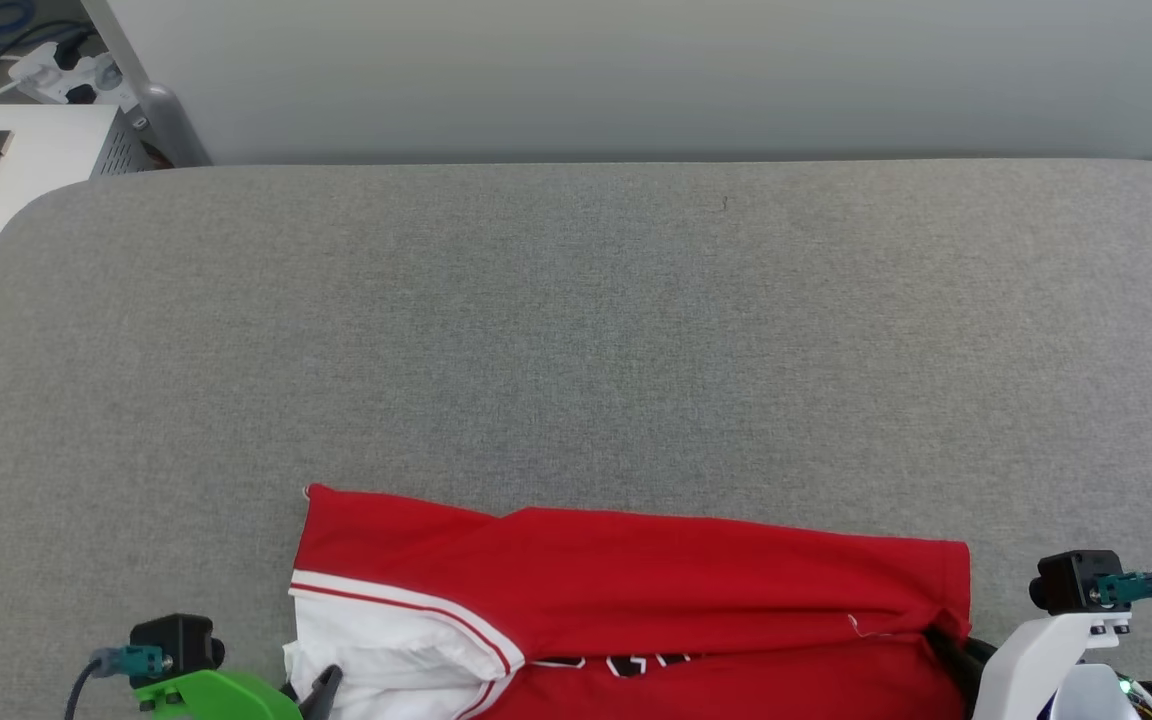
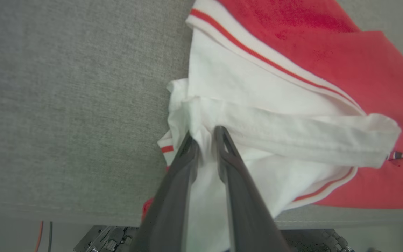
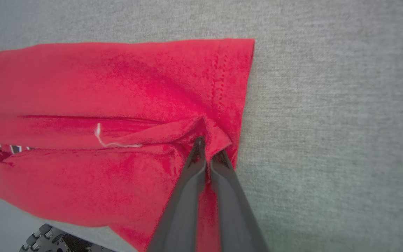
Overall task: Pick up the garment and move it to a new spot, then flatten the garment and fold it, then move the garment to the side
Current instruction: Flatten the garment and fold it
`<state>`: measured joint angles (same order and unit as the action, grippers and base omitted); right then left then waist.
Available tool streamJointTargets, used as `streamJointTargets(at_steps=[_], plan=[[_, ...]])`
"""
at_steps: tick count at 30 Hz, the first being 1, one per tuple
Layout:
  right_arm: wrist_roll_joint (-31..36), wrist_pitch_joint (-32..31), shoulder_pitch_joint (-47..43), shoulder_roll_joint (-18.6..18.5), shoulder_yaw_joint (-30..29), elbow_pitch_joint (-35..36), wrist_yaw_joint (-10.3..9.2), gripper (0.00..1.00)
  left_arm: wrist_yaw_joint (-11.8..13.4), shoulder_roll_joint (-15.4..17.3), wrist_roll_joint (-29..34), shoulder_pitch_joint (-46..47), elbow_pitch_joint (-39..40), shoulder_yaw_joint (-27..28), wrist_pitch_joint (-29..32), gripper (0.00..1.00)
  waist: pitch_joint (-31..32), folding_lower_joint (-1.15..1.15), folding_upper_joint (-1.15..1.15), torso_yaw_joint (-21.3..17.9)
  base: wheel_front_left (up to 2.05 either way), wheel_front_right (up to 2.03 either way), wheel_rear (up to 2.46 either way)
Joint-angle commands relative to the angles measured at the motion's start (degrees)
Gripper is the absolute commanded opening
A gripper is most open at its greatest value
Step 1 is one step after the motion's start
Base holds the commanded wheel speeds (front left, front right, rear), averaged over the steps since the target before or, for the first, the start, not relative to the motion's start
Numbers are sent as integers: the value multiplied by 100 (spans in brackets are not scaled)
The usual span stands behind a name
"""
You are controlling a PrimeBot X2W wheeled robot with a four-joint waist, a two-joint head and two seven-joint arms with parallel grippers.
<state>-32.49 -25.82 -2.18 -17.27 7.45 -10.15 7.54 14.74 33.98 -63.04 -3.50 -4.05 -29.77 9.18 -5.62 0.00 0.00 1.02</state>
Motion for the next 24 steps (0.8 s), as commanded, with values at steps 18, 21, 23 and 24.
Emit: streamJointTargets(at_steps=[18, 21, 23, 24], plan=[[354, -191, -511, 387, -922, 1270, -5, 100, 634, 51, 1342, 718, 957, 531, -1782, 100, 202, 0, 0, 55, 0, 0, 0], [407, -398, -529, 398, -1131, 1341, -5, 100, 800, 40, 1637, 767, 1116, 518, -2011, 100, 183, 0, 0, 56, 0, 0, 0], [426, -536, -526, 391, -1209, 1350, -5, 100, 922, 55, 1900, 813, 1223, 472, -2117, 100, 156, 0, 0, 67, 0, 0, 0], [426, -618, -522, 389, -1224, 1341, -5, 100, 986, 50, 2039, 838, 1283, 450, -2168, 100, 139, 0, 0, 77, 0, 0, 0]])
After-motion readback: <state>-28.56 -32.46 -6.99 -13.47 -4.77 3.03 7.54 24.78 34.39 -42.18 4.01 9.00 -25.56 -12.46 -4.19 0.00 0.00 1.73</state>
